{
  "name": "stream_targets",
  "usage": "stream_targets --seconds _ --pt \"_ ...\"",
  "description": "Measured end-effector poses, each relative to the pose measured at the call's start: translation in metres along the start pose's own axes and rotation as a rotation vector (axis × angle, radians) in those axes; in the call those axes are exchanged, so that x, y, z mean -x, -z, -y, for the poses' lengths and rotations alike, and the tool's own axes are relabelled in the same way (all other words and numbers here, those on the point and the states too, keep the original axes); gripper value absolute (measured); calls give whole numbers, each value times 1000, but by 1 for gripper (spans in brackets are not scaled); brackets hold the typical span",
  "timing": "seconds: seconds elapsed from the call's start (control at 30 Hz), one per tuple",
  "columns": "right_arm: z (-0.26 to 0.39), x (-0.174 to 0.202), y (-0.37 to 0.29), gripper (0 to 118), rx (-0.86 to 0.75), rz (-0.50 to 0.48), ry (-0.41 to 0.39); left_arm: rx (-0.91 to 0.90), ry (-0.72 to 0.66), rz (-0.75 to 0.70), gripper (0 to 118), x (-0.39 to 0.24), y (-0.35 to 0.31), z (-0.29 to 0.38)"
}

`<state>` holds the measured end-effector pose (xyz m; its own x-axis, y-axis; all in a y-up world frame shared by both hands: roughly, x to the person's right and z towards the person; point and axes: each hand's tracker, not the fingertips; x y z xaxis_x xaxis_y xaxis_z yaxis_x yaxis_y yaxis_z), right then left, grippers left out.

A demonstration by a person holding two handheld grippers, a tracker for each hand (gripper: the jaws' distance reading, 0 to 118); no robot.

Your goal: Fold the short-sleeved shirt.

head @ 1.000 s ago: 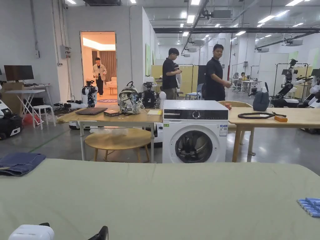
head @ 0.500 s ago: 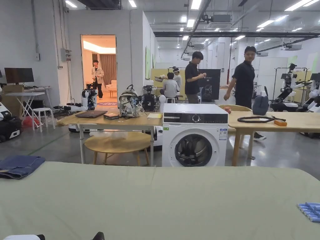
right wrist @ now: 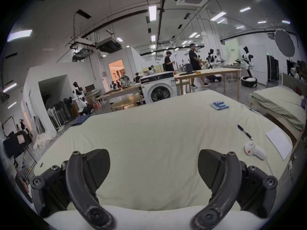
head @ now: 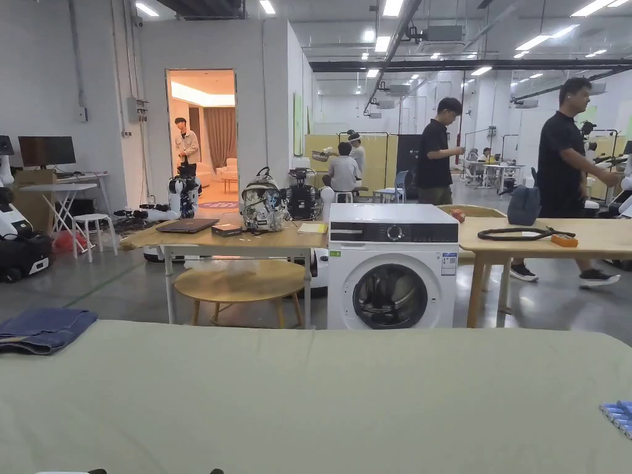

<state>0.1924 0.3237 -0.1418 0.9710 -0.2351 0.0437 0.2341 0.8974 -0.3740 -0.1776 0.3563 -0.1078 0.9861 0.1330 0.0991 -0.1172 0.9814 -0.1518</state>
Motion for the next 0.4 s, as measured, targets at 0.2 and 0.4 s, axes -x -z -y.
stream_targets --seconds 0.2,0.4 --pt "0 -4 -5 108 -51 -6 -3 8 27 21 102 -15 1 1" --pt "8 -2 -16 108 -153 -14 -94 -34 44 0 102 -21 0 7"
